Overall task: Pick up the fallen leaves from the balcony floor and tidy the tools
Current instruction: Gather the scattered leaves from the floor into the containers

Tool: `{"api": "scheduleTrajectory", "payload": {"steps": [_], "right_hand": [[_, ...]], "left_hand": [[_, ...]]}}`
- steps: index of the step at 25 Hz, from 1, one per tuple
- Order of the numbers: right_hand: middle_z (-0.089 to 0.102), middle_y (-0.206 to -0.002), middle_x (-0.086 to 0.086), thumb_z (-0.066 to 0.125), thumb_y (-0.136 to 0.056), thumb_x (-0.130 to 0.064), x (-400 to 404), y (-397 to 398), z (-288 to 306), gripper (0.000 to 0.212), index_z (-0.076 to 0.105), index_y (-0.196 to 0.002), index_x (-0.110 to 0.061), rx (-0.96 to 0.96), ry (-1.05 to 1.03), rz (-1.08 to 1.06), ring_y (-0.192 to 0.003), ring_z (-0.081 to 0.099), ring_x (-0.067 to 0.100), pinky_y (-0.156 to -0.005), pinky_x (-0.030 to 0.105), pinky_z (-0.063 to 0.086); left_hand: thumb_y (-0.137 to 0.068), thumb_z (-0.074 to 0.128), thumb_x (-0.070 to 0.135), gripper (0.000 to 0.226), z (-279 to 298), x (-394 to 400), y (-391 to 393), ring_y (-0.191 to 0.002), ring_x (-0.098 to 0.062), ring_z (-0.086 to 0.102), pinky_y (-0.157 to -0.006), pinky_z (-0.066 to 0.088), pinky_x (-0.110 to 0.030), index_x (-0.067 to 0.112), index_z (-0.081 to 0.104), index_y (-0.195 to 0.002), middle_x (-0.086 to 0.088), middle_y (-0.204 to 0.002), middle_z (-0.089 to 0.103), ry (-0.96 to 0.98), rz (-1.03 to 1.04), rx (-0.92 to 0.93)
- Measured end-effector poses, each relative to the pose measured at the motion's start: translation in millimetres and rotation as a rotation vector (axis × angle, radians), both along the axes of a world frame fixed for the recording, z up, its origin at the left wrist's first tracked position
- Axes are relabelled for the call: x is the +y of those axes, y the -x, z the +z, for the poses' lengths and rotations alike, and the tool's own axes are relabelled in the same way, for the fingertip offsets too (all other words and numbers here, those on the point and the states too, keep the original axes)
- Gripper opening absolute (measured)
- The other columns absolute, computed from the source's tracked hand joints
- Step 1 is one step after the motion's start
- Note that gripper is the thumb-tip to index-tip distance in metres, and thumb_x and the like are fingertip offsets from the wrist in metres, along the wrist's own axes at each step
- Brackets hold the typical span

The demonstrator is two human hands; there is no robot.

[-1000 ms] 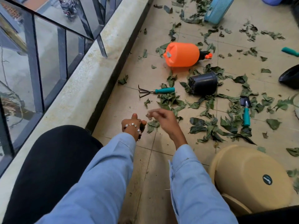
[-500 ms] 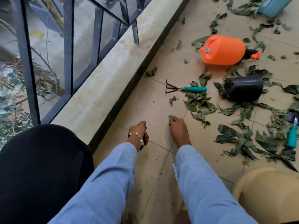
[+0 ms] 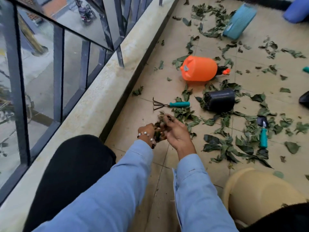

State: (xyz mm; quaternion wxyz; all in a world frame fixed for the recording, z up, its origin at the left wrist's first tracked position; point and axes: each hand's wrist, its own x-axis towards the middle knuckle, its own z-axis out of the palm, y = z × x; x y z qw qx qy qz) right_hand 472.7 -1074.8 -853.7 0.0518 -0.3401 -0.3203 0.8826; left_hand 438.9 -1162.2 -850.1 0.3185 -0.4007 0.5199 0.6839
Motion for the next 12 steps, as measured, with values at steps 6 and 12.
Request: {"api": "scheduleTrajectory", "payload": {"steps": [6,12], "right_hand": [[0.071,-0.099,0.001,0.051,-0.079,0.013,-38.5,6.0,35.9,0.042,0.074,-0.092,-0.020,0.049,-0.969,0.192,-0.099,0.065,0.019,-0.091,0.039,0.052],[0.029,-0.152,-0.014,0.046,-0.097,-0.020,-35.8,10.0,51.6,0.029,0.067,-0.115,-0.026,0.080,-1.381,0.626,-0.132,0.017,0.010,-0.109,0.035,0.013]], "left_hand": [[-0.090,0.040,0.016,0.024,57.6,-5.4,29.4,-0.056,-0.020,0.049,-0.056,0.041,-0.024,0.015,0.052,-0.069,-0.004,-0.063,0.052,-0.071,-0.026,0.052],[-0.084,0.036,0.036,0.020,84.7,-27.1,36.9,-0.081,-0.024,0.066,-0.065,0.054,-0.032,0.024,0.048,-0.072,0.004,-0.075,0.058,-0.086,-0.056,0.147]]}}
